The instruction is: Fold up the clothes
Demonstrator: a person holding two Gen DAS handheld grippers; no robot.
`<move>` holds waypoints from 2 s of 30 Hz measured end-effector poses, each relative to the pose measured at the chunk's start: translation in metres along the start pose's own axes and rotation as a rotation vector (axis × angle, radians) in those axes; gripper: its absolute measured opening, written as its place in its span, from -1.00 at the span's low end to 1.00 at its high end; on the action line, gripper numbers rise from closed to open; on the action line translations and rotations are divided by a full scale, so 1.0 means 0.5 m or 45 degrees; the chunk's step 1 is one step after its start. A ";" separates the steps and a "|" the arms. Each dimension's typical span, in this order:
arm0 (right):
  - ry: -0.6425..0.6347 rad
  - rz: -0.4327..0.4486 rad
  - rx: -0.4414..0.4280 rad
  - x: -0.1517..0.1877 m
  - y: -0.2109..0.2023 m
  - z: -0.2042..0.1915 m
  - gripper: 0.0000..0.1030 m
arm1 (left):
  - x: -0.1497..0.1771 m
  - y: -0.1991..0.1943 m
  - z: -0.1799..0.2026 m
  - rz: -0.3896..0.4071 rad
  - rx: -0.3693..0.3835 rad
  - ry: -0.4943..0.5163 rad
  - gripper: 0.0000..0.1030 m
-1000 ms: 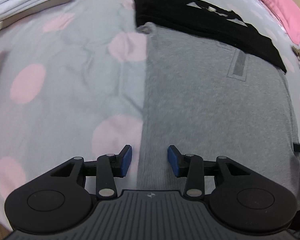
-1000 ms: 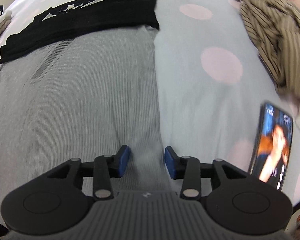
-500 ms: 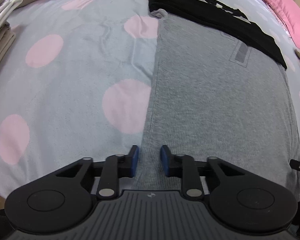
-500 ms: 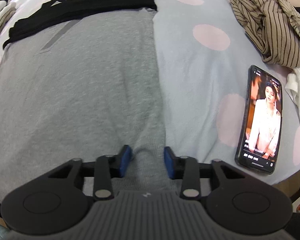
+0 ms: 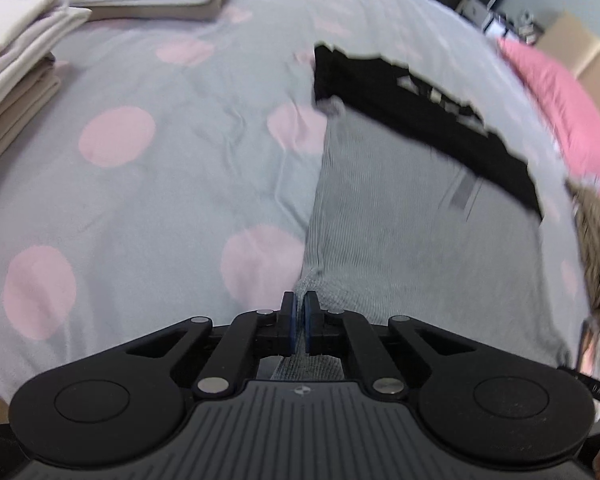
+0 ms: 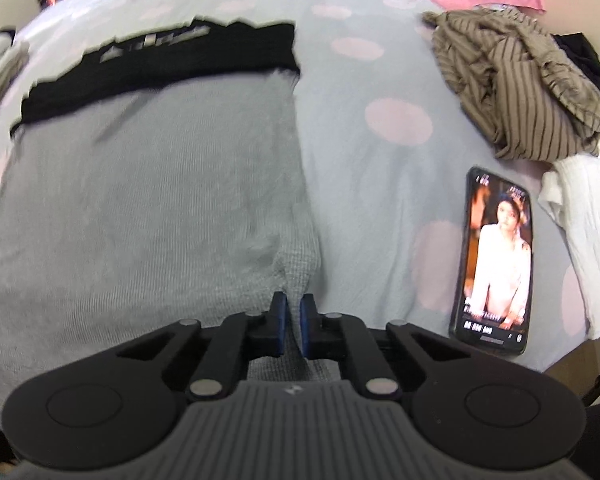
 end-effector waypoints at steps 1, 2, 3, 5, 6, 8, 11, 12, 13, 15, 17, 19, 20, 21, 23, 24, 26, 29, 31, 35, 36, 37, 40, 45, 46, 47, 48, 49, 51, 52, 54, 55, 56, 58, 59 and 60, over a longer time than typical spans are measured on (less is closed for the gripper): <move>0.004 0.019 -0.009 -0.009 -0.004 -0.003 -0.84 | -0.007 -0.006 0.000 0.020 -0.007 0.007 -0.96; 0.003 0.041 -0.017 -0.019 -0.008 -0.008 -0.84 | -0.020 -0.012 0.002 0.046 -0.017 0.026 -0.96; -0.016 0.068 -0.023 -0.029 -0.011 -0.015 -0.84 | -0.032 -0.019 0.005 0.071 -0.027 0.046 -0.96; -0.067 0.112 -0.021 -0.051 -0.009 -0.031 -0.84 | -0.059 -0.019 0.015 0.111 -0.035 0.095 -0.96; -0.090 0.130 -0.019 -0.063 -0.004 -0.039 -0.84 | -0.074 -0.015 0.021 0.124 -0.041 0.125 -0.96; -0.122 0.164 -0.021 -0.089 0.013 -0.053 -0.84 | -0.099 -0.001 0.032 0.144 -0.059 0.183 -0.96; -0.144 0.177 -0.029 -0.114 0.046 -0.064 -0.83 | -0.117 0.037 0.040 0.151 -0.067 0.246 -0.96; -0.154 0.172 -0.024 -0.117 0.056 -0.067 -0.83 | -0.120 0.050 0.042 0.148 -0.065 0.268 -0.96; -0.167 0.167 -0.020 -0.118 0.067 -0.070 -0.82 | -0.119 0.060 0.043 0.145 -0.063 0.282 -0.94; -0.188 0.187 -0.005 -0.114 0.076 -0.072 -0.75 | -0.114 0.070 0.044 0.138 -0.072 0.288 -0.92; -0.204 0.229 0.021 -0.109 0.077 -0.071 -0.61 | -0.108 0.067 0.043 0.157 -0.095 0.286 -0.82; -0.217 0.312 0.058 -0.101 0.066 -0.065 -0.29 | -0.100 0.052 0.046 0.225 -0.155 0.323 -0.81; -0.216 0.343 0.052 -0.097 0.061 -0.060 -0.24 | -0.097 0.045 0.048 0.257 -0.182 0.350 -0.78; -0.213 0.362 0.038 -0.094 0.056 -0.055 -0.24 | -0.093 0.037 0.051 0.289 -0.208 0.377 -0.72; -0.223 0.362 0.015 -0.089 0.051 -0.050 -0.21 | -0.083 0.022 0.054 0.341 -0.210 0.426 -0.37; -0.244 0.347 -0.002 -0.085 0.050 -0.052 -0.18 | -0.076 0.017 0.057 0.361 -0.195 0.443 -0.25; -0.288 0.312 -0.041 -0.076 0.050 -0.060 -0.06 | -0.067 0.010 0.063 0.376 -0.155 0.476 -0.10; -0.422 0.263 -0.127 -0.053 0.044 -0.085 0.07 | -0.053 0.010 0.081 0.327 -0.094 0.534 -0.02; -0.543 0.276 -0.145 -0.032 0.034 -0.106 0.29 | -0.038 0.011 0.098 0.302 -0.081 0.598 0.09; -0.747 0.293 -0.190 0.013 0.015 -0.132 0.52 | -0.008 0.023 0.135 0.224 -0.018 0.756 0.12; -0.781 0.273 -0.205 0.022 0.014 -0.135 0.54 | 0.001 0.026 0.145 0.209 -0.019 0.793 0.12; -0.811 0.255 -0.219 0.032 0.014 -0.137 0.57 | 0.009 0.029 0.155 0.194 -0.021 0.830 0.12; -0.916 0.204 -0.245 0.063 0.016 -0.145 0.60 | 0.038 0.041 0.187 0.142 -0.002 0.963 0.15; -1.099 0.165 -0.284 0.113 0.008 -0.154 0.67 | 0.091 0.053 0.229 0.105 -0.007 1.228 0.15; -1.139 0.164 -0.285 0.122 0.006 -0.156 0.68 | 0.101 0.057 0.234 0.094 -0.023 1.275 0.15; -1.180 0.167 -0.282 0.131 0.005 -0.158 0.68 | 0.110 0.061 0.239 0.083 -0.039 1.321 0.15; -1.223 0.180 -0.265 0.140 0.004 -0.157 0.68 | 0.118 0.065 0.239 0.072 -0.061 1.352 0.15; -1.268 0.196 -0.245 0.148 0.005 -0.157 0.68 | 0.124 0.069 0.239 0.061 -0.089 1.378 0.15; -1.364 0.241 -0.186 0.165 0.008 -0.153 0.68 | 0.136 0.073 0.238 0.060 -0.159 1.435 0.15; -1.419 0.276 -0.147 0.174 0.011 -0.151 0.68 | 0.141 0.073 0.239 0.074 -0.203 1.475 0.15; -1.514 0.326 -0.092 0.191 0.017 -0.148 0.65 | 0.155 0.076 0.244 0.095 -0.272 1.583 0.15; -1.551 0.343 -0.074 0.198 0.019 -0.147 0.65 | 0.163 0.078 0.247 0.099 -0.295 1.629 0.17; -1.568 0.355 -0.067 0.201 0.019 -0.146 0.65 | 0.169 0.081 0.249 0.102 -0.318 1.660 0.20; -1.597 0.381 -0.047 0.206 0.020 -0.144 0.65 | 0.176 0.086 0.252 0.118 -0.365 1.685 0.34; -1.611 0.402 -0.032 0.208 0.021 -0.142 0.62 | 0.178 0.088 0.253 0.133 -0.396 1.695 0.47; -1.624 0.438 -0.009 0.209 0.020 -0.141 0.40 | 0.181 0.089 0.255 0.149 -0.434 1.717 0.51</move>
Point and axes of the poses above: each gripper's, at about its wrist camera, not at the fingertips, and y roughly the way its jaws point, z to its right, x to its underside, the point moved 1 cm from there along y, roughly the way its jaws point, and after that the axes turned 14 degrees about y, right-handed, at the moved point
